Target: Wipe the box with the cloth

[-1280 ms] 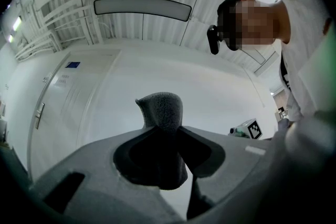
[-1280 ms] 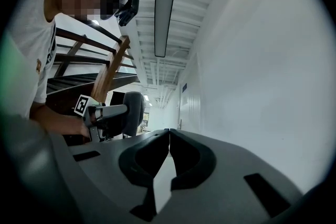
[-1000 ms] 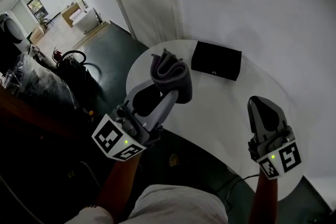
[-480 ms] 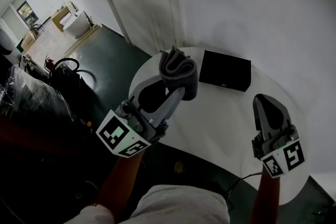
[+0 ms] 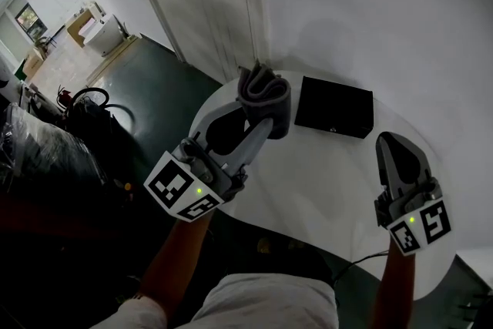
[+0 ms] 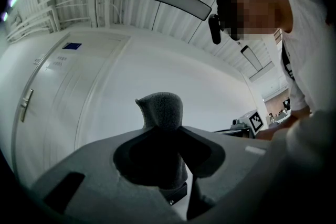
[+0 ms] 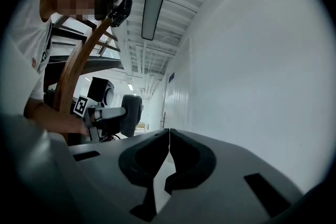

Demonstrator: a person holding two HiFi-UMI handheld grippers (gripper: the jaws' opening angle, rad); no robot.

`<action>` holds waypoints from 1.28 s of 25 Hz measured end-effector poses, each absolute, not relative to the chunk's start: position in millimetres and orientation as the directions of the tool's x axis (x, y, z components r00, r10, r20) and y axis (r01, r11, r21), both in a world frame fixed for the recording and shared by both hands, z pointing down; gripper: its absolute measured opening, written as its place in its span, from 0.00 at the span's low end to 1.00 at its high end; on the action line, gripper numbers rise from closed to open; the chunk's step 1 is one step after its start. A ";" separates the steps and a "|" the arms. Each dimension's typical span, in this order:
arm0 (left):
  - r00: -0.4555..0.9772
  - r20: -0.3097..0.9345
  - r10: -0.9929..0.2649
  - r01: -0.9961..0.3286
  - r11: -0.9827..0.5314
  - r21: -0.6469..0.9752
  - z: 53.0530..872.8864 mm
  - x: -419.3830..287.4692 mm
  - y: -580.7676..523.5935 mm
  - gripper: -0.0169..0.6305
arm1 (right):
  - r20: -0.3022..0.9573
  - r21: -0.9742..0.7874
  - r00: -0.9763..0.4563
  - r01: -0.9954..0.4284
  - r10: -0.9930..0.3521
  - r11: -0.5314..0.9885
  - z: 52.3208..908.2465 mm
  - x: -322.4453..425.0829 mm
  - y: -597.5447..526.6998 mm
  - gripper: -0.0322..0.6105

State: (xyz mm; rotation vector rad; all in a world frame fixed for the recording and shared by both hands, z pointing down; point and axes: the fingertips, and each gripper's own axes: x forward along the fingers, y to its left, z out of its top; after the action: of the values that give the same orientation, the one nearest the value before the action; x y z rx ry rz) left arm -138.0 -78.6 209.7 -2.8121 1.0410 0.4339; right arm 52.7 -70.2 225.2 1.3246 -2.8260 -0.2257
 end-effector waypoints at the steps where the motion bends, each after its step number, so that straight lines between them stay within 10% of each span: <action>1: 0.724 -0.300 -0.621 -0.652 -0.758 -0.003 211.0 -137.6 -82.8 0.19 | -0.045 0.139 -0.642 -0.762 -0.765 0.632 225.3 53.0 -74.1 0.07; 32: 0.702 -0.078 -0.708 -0.709 -0.705 0.027 289.6 -96.7 -221.5 0.19 | 0.127 0.072 -0.603 -0.786 -0.788 0.613 300.2 122.8 -206.0 0.07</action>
State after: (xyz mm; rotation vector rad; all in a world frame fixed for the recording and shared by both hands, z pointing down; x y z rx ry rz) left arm -96.7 -221.5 289.6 -2.8935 1.2043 0.1299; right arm 122.8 -206.0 300.2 1.3203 -2.6886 -0.0131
